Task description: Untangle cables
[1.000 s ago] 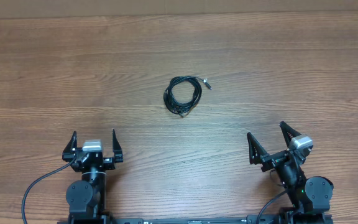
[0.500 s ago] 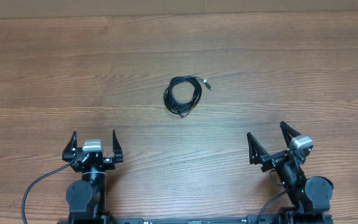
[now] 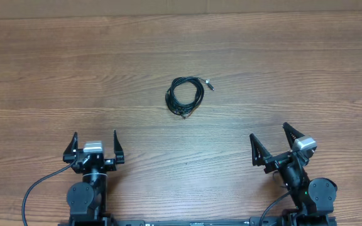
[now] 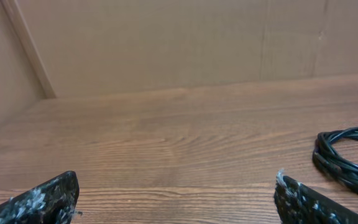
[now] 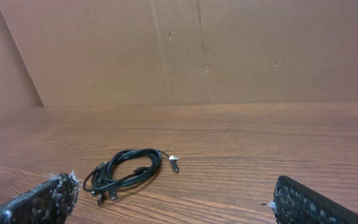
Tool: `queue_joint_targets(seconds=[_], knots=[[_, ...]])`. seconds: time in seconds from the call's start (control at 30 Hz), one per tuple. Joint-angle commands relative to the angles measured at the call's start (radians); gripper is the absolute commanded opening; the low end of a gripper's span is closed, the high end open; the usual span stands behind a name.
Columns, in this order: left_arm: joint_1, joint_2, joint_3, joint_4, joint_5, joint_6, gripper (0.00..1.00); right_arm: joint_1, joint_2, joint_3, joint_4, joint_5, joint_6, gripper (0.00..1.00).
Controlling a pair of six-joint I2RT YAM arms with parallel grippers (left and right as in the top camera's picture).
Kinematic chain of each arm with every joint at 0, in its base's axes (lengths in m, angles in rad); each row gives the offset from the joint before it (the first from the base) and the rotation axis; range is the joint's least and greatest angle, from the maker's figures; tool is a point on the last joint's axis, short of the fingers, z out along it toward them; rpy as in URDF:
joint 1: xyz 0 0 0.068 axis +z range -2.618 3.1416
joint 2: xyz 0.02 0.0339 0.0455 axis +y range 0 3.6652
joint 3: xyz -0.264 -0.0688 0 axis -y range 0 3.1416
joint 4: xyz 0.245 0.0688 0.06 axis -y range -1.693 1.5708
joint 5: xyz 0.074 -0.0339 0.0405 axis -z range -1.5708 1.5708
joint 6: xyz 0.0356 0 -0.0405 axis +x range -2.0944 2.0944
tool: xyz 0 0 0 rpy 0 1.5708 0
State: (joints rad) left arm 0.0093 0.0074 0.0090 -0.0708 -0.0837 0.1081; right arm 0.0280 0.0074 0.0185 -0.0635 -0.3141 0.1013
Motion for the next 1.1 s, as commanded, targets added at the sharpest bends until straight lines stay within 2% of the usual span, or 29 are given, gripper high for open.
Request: queue_joint_targets(seconds=[0.0,0.03,0.13,0.23,0.37,0.57,0.83,0.97,1.0,1.07], knots=[[0.01,-0.002,-0.003,0.026,0.012,0.011,1.0,0.005,-0.003,-0.01,0.01,-0.043,0.006,1.0],[0.01,-0.002,-0.003,0.061,0.046,0.011,1.0,0.005,-0.003,-0.01,0.008,-0.064,0.012,1.0],[0.01,-0.002,0.02,0.089,0.106,0.011,1.0,0.005,-0.003,-0.007,0.005,-0.075,0.147,1.0],[0.01,-0.001,0.083,0.027,0.13,0.011,1.0,0.005,-0.002,0.021,-0.049,-0.109,0.161,1.0],[0.01,0.028,0.206,-0.09,0.136,0.011,1.0,0.005,0.002,0.104,-0.211,-0.11,0.16,1.0],[0.01,0.155,0.399,-0.219,0.237,0.011,1.0,0.005,0.048,0.269,-0.391,-0.106,0.157,1.0],[0.01,0.464,0.694,-0.425,0.356,0.01,1.0,0.005,0.256,0.566,-0.577,-0.106,0.157,1.0],[0.01,0.675,0.892,-0.569,0.421,0.011,1.0,0.005,0.436,0.763,-0.698,-0.106,0.157,1.0],[0.009,0.784,0.997,-0.652,0.441,0.011,1.0,0.005,0.537,0.867,-0.764,-0.106,0.156,1.0],[0.009,0.882,1.094,-0.727,0.463,0.012,1.0,0.005,0.645,0.977,-0.845,-0.106,0.153,1.0]])
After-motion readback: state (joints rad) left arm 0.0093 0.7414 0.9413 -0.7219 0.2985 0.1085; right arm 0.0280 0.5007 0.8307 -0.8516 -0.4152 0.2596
